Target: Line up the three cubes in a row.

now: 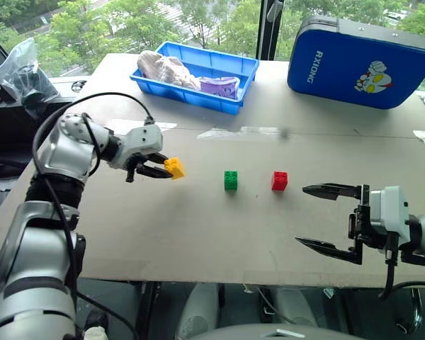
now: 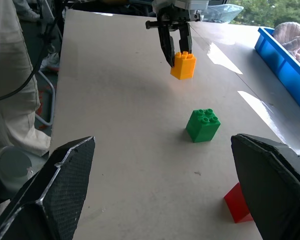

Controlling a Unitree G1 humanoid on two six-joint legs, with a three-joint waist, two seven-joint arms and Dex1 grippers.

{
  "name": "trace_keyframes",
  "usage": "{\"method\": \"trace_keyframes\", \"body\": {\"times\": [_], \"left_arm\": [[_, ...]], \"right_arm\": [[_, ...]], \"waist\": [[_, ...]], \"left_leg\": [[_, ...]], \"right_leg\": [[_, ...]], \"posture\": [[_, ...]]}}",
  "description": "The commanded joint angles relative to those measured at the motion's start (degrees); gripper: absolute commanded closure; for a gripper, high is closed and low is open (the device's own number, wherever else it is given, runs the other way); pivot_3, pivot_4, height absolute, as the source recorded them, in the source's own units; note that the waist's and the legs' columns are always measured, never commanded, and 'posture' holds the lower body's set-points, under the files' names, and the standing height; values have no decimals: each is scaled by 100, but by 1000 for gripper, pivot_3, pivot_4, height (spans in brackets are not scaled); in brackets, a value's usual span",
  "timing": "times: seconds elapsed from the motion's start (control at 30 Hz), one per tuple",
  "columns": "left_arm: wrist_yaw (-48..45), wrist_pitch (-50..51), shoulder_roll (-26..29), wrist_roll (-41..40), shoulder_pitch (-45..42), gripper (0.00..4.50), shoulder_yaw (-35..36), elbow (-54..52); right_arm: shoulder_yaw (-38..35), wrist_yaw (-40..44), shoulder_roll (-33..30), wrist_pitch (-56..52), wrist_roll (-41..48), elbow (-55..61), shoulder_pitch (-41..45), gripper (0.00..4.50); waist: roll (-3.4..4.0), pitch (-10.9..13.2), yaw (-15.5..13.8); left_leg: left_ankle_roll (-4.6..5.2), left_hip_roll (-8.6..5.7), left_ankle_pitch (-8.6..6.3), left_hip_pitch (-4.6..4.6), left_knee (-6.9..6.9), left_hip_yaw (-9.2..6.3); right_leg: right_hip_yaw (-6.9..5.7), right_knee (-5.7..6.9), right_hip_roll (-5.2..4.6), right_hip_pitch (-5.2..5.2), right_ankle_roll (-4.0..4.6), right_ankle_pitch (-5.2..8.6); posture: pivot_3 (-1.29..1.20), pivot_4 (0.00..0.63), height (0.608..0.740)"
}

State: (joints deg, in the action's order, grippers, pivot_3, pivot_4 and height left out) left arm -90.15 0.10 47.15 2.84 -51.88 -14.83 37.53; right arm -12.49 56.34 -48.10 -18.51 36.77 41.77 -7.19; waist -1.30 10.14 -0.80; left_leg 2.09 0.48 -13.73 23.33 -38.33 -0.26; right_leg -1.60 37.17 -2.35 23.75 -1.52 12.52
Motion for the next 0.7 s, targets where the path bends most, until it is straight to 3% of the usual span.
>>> {"method": "trace_keyframes", "body": {"times": [0.03, 0.33, 0.7], "left_arm": [[-155, -368, -66, 119, -253, 3258, -108, 251], [-235, -1320, -10, 239, -686, 3258, -681, 1135], [-235, -1829, -89, 403, -911, 3258, -697, 1773]], "right_arm": [[-217, 18, -56, 84, 66, 129, 46, 0], [-240, 11, -99, 44, 89, 156, 56, 0], [-229, 9, -114, 28, 75, 155, 46, 0]], "waist": [[0, 0, 12], [0, 0, -3], [0, 0, -2]], "left_leg": [[0, 0, 0, -1, 0, 1], [0, 4, 0, 0, -1, -1], [0, 4, 0, 3, -1, -3]], "right_leg": [[2, 0, 2, 0, 0, 0], [2, 1, 8, 1, -1, 1], [0, 0, 8, 2, -1, 0]], "posture": [[0, 150, 740], [0, 150, 740], [0, 150, 740]]}}
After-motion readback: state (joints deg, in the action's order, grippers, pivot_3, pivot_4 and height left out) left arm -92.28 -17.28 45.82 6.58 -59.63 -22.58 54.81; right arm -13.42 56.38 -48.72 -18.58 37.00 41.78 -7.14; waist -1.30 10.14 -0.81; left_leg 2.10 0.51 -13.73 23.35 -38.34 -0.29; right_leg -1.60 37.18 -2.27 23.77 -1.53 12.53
